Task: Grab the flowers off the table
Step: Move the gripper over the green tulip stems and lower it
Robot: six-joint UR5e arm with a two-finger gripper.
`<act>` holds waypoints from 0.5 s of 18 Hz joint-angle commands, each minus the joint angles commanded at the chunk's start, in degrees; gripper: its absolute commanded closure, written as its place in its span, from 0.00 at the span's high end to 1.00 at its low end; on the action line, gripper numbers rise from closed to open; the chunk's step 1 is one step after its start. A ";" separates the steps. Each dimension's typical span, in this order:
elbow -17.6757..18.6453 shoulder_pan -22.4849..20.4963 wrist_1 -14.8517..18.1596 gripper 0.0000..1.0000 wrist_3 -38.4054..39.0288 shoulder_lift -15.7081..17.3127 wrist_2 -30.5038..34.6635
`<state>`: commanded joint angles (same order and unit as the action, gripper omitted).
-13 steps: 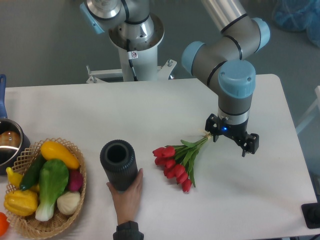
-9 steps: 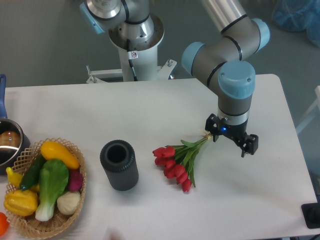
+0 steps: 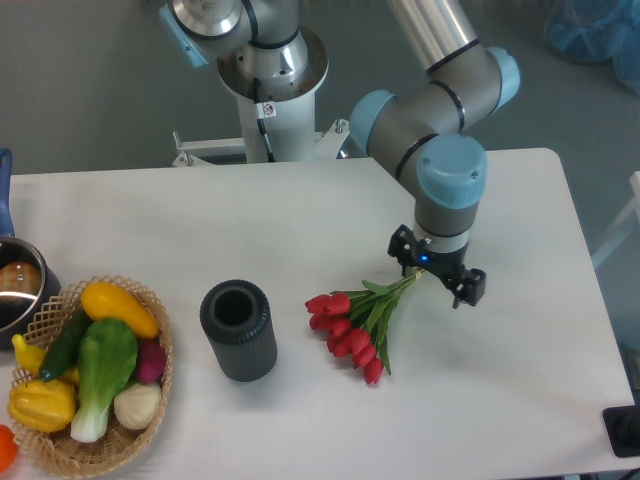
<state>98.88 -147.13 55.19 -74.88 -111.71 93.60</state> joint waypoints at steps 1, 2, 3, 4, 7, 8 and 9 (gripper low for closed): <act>0.18 0.79 0.09 1.00 0.09 0.26 0.88; 0.44 1.58 0.09 1.00 0.26 0.18 1.41; 0.44 2.02 0.09 1.00 0.35 0.00 1.68; 0.44 2.20 0.26 1.00 0.52 -0.09 1.85; 2.28 3.43 0.44 1.00 0.53 -0.17 2.82; 2.81 3.78 0.27 1.00 0.61 -0.35 2.82; 2.81 4.48 0.35 1.00 1.05 -0.52 2.82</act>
<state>101.69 -142.65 55.55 -73.83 -112.23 96.42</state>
